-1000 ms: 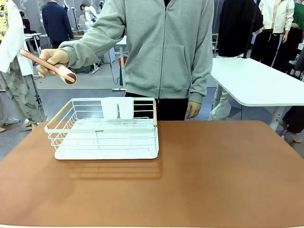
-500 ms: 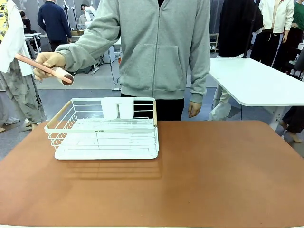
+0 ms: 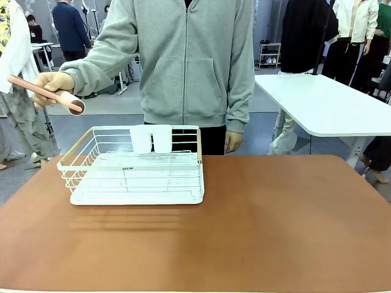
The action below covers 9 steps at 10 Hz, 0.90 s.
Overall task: Clean the table.
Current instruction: Pick up the Lint Roller when the human hands it over.
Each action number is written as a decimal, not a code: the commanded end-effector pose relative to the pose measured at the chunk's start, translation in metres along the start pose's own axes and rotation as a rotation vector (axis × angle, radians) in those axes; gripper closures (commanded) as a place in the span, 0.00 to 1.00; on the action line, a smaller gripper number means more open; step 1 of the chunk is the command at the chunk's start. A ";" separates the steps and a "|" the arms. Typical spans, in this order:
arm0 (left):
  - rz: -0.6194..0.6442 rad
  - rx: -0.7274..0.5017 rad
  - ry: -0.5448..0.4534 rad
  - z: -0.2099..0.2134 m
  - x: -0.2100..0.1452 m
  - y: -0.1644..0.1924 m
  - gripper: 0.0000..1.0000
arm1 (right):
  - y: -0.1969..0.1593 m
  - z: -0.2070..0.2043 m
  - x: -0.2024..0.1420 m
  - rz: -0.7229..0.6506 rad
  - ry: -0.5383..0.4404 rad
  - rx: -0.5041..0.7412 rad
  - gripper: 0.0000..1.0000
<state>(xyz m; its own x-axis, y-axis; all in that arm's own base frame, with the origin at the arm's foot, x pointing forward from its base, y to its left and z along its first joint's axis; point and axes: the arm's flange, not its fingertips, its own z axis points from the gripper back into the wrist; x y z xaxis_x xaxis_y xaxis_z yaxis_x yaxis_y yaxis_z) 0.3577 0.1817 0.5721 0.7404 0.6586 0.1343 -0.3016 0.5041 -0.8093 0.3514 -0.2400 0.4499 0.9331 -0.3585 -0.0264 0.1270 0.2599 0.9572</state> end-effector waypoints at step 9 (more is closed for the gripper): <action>0.116 0.067 -0.106 -0.064 -0.016 -0.026 0.00 | 0.002 -0.001 -0.005 0.007 -0.001 0.011 0.00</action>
<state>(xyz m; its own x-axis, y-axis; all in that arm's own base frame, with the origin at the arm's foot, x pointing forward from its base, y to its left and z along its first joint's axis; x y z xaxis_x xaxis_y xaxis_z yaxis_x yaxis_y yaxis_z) 0.3885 0.1248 0.5559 0.6488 0.7545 0.0989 -0.4164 0.4608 -0.7838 0.3515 -0.2397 0.4499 0.9334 -0.3580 -0.0264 0.1269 0.2601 0.9572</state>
